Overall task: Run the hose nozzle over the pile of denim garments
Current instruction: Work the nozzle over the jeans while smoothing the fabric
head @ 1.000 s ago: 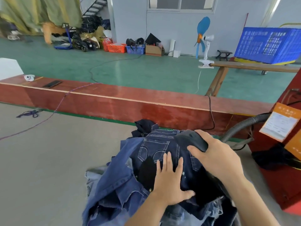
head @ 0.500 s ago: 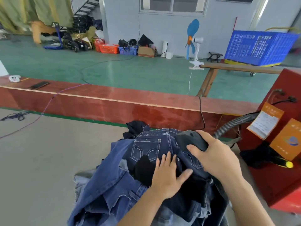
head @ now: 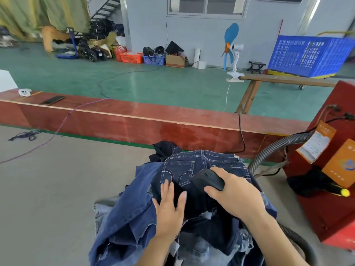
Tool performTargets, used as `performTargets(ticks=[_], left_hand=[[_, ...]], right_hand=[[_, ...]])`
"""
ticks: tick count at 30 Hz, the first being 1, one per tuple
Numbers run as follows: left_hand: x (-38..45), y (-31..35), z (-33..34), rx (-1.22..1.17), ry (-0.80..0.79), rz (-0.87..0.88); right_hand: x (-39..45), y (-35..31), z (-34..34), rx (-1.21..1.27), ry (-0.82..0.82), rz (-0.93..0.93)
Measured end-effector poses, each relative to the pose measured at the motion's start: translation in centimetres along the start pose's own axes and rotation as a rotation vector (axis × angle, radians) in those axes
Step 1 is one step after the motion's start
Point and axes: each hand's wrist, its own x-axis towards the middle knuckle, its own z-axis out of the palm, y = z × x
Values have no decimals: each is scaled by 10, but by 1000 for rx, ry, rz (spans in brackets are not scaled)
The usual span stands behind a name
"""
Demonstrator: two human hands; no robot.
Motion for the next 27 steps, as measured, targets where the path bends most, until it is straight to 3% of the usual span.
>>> performTargets(ticks=[5, 12, 16, 22, 27], left_hand=[[-1, -19, 4, 307, -131, -94], [2, -30, 5, 234, -224, -78], [2, -30, 7, 248, -200, -79], [2, -31, 7, 260, -222, -80], [2, -30, 9, 275, -207, -92]], right_hand=[[-6, 6, 4, -57, -23, -10], [-21, 9, 23, -92, -93, -65], [-23, 7, 37, -165, -130, -81], [-18, 6, 55, -274, -98, -101], [-12, 1, 59, -211, -52, -126]])
